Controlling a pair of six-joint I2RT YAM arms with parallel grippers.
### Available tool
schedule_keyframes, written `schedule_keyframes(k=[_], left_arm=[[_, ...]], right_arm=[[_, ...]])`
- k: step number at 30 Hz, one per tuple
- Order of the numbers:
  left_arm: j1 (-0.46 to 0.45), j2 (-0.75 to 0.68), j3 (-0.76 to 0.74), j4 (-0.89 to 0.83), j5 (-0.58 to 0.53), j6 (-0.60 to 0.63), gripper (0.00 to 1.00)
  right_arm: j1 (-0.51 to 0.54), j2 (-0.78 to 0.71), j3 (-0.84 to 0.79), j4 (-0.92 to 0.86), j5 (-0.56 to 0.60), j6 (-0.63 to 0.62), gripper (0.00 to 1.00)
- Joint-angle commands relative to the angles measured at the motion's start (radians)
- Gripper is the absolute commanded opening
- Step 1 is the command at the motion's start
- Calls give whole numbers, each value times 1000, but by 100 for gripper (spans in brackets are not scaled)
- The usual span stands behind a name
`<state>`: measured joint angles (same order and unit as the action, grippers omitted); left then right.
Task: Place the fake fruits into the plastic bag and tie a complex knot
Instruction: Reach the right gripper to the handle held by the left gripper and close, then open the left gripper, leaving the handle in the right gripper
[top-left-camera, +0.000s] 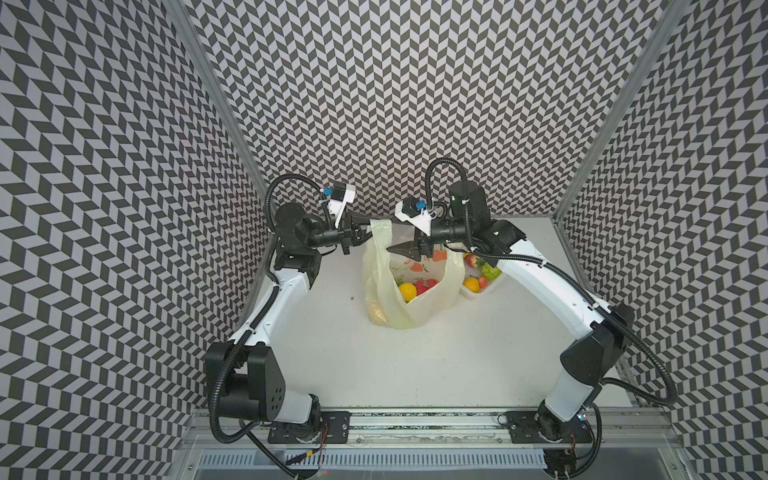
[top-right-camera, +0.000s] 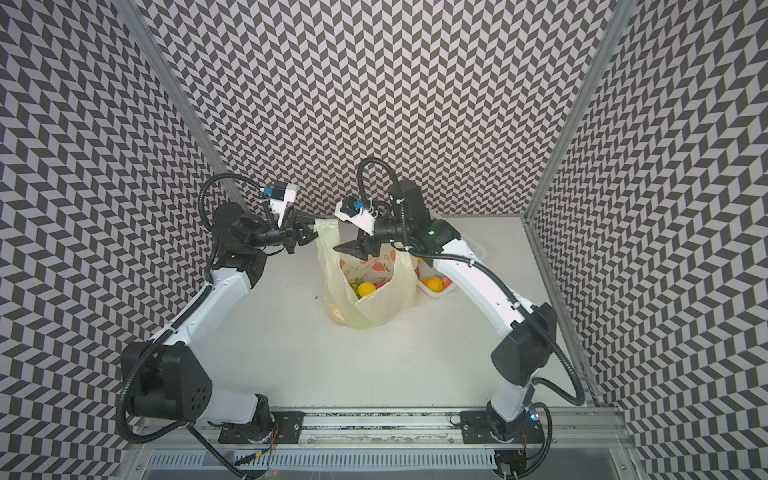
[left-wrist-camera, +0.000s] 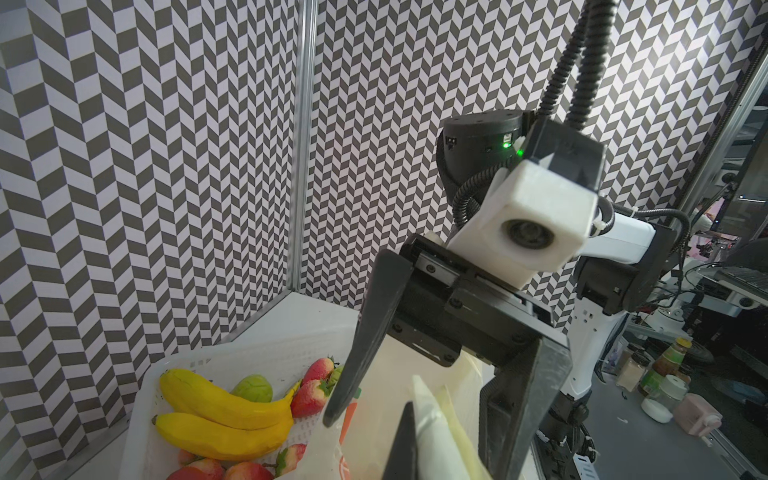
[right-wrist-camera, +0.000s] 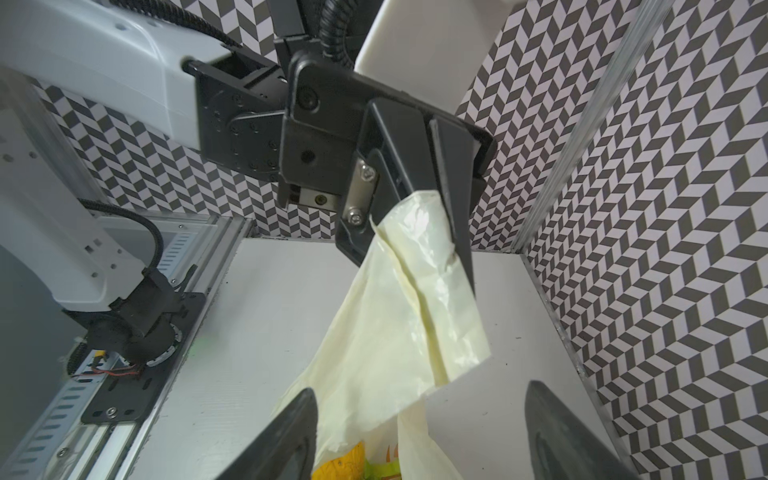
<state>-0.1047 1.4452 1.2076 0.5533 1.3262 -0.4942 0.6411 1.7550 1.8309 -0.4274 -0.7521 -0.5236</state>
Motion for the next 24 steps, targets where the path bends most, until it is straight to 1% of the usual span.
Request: schedule_keyframes(k=[1,6,8,11,14,16,18,19,20,21,23,24], left_arm=[[-7,-28,4,32,20,1,0],[-7,-26,7,31,22,2,0],[-9,-26,9,30,22,2,0],[-10,-28,9,30,27,2,0],[-10,-26,10,30,28,2,0],[-11,-25,10,29,31,3,0],[-12,-25,10,26,32,2,4],[-10,-28,9,26,31,3,8],[-3,-34,7,24,23,3,13],[5,-40,3,23,15,3,16],[40,-62,-5,23,-3,-6,27],[59,-71,-10,27,-7,-11,30]], right_arm=[[6,15,31,23,-82,-17,68],[20,42,25,55,-96,22,59],[22,50,25,73,-100,41,53],[22,52,11,105,-100,63,47],[22,48,-13,155,-113,97,36],[21,42,-35,194,-113,124,25],[20,34,-56,224,-117,143,10],[20,31,-65,234,-114,150,1],[19,28,-72,237,-108,153,0],[17,25,-77,239,-99,155,0],[11,23,-84,239,-84,161,0],[7,22,-85,242,-82,168,0]])
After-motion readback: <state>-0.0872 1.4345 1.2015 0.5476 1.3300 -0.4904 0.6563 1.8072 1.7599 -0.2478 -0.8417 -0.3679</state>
